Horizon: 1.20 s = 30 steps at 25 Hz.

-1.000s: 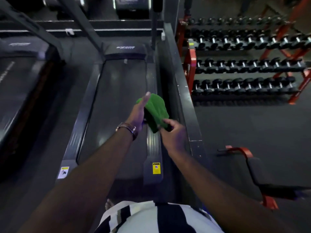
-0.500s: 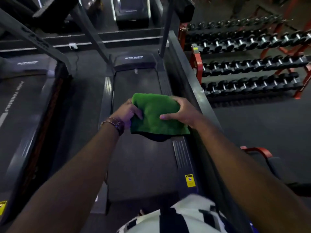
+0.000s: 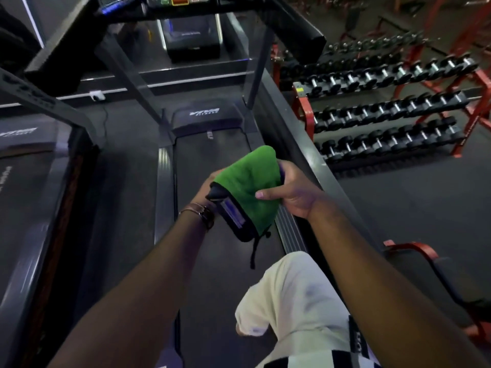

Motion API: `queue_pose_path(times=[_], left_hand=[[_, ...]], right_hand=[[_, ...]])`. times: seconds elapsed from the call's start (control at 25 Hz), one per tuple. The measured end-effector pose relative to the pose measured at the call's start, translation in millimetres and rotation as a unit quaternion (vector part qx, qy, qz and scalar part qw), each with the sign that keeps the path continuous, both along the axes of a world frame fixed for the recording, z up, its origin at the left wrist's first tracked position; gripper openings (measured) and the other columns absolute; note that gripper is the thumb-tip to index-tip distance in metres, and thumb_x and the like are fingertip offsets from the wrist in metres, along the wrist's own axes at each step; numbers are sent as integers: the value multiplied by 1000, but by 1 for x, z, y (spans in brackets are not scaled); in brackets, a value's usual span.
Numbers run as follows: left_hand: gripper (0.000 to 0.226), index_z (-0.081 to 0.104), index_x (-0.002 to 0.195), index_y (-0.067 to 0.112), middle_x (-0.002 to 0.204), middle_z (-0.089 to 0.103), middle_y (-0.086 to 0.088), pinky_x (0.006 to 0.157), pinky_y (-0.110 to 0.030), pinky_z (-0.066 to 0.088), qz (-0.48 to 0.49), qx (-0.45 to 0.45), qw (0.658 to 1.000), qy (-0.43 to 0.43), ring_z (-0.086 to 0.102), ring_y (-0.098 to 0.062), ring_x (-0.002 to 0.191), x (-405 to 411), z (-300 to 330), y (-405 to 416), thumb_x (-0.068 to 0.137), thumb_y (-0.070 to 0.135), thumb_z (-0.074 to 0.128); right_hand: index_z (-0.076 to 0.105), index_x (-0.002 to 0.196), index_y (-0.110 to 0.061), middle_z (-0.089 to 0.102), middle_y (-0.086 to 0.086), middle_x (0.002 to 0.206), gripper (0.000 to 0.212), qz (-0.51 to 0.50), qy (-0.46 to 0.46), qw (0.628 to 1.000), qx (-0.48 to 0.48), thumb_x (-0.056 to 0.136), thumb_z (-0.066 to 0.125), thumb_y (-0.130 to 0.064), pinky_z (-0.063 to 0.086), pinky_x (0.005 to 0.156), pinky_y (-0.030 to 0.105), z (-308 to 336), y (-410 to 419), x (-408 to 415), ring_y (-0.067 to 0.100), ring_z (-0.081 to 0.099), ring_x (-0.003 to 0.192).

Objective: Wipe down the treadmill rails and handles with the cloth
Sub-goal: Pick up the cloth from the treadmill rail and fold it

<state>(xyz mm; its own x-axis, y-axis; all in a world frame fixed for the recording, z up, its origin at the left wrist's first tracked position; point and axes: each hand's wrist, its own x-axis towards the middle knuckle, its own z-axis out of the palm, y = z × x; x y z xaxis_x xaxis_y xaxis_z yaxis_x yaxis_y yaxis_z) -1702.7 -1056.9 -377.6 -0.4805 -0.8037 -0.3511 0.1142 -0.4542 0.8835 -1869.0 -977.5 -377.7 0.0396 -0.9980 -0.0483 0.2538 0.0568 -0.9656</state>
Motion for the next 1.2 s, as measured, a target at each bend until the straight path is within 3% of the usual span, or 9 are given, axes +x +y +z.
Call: queue_pose_path(times=[0.12, 0.28, 0.4, 0.52, 0.76, 0.84, 0.96, 1.08, 1.2], left_hand=[[58, 66, 82, -1, 75, 70, -19, 95, -38, 46, 27, 125, 990, 57, 65, -27, 76, -26, 5, -59, 103, 36, 28], [94, 59, 129, 8, 131, 59, -19, 95, -52, 47, -11, 142, 975, 169, 57, -35, 121, -52, 51, -114, 70, 80, 48], [73, 56, 130, 6, 128, 62, -19, 87, -44, 54, -34, 65, 990, 117, 60, -35, 116, -64, 101, -133, 70, 37, 83], [43, 62, 122, -1, 118, 65, -24, 86, -45, 55, 15, 29, 998, 58, 63, -40, 109, -77, 152, -161, 80, 2, 70], [49, 60, 125, -1, 125, 61, -27, 103, -58, 42, 47, 148, 983, 99, 59, -42, 115, -95, 203, -225, 83, 21, 67], [43, 60, 125, 0, 125, 61, -24, 102, -53, 44, 23, 190, 973, 133, 60, -39, 114, -107, 205, -247, 89, 24, 57], [41, 63, 119, 0, 122, 64, -22, 90, -44, 54, -53, 237, 958, 152, 65, -34, 107, -130, 201, -278, 96, 30, 49], [42, 64, 115, -3, 121, 64, -24, 90, -47, 53, -131, 245, 955, 106, 65, -35, 105, -155, 193, -325, 94, 32, 52], [35, 67, 106, -2, 105, 70, -21, 82, -39, 57, -115, 57, 991, -45, 69, -29, 93, -182, 170, -367, 82, 23, 75]], right_hand=[[64, 109, -2, 74, 10, 102, 54, -143, 85, 986, 10, 61, 87, 6, 58, 82, 38, 10, -77, -10, 22, 72, 96], [70, 99, -11, 76, 2, 92, 50, -284, 176, 941, 59, 58, 96, -16, 60, 72, 32, 56, -145, -29, 13, 73, 84], [71, 91, -14, 75, -1, 85, 48, -331, 201, 919, 82, 53, 96, -30, 62, 69, 37, 107, -177, -39, 13, 73, 78], [71, 95, -12, 76, 1, 87, 42, -334, 177, 923, 75, 61, 93, -21, 62, 72, 37, 160, -197, -46, 14, 73, 81], [58, 115, -21, 64, 5, 114, 76, -418, 143, 893, 83, 50, 94, -34, 57, 87, 37, 195, -243, -49, 17, 66, 102], [50, 125, -16, 61, 10, 122, 90, -448, 9, 888, 103, 48, 95, -28, 56, 91, 37, 192, -265, -50, 21, 65, 107], [64, 114, -4, 73, 14, 105, 56, -398, -156, 901, 70, 61, 83, -7, 58, 83, 35, 195, -291, -54, 23, 71, 93], [68, 105, 5, 74, 20, 97, 41, -443, -192, 872, 80, 65, 79, 7, 59, 79, 37, 193, -316, -63, 32, 71, 89], [66, 108, 5, 73, 22, 101, 41, -555, -193, 799, 127, 70, 79, 8, 59, 83, 49, 178, -345, -79, 41, 70, 96]])
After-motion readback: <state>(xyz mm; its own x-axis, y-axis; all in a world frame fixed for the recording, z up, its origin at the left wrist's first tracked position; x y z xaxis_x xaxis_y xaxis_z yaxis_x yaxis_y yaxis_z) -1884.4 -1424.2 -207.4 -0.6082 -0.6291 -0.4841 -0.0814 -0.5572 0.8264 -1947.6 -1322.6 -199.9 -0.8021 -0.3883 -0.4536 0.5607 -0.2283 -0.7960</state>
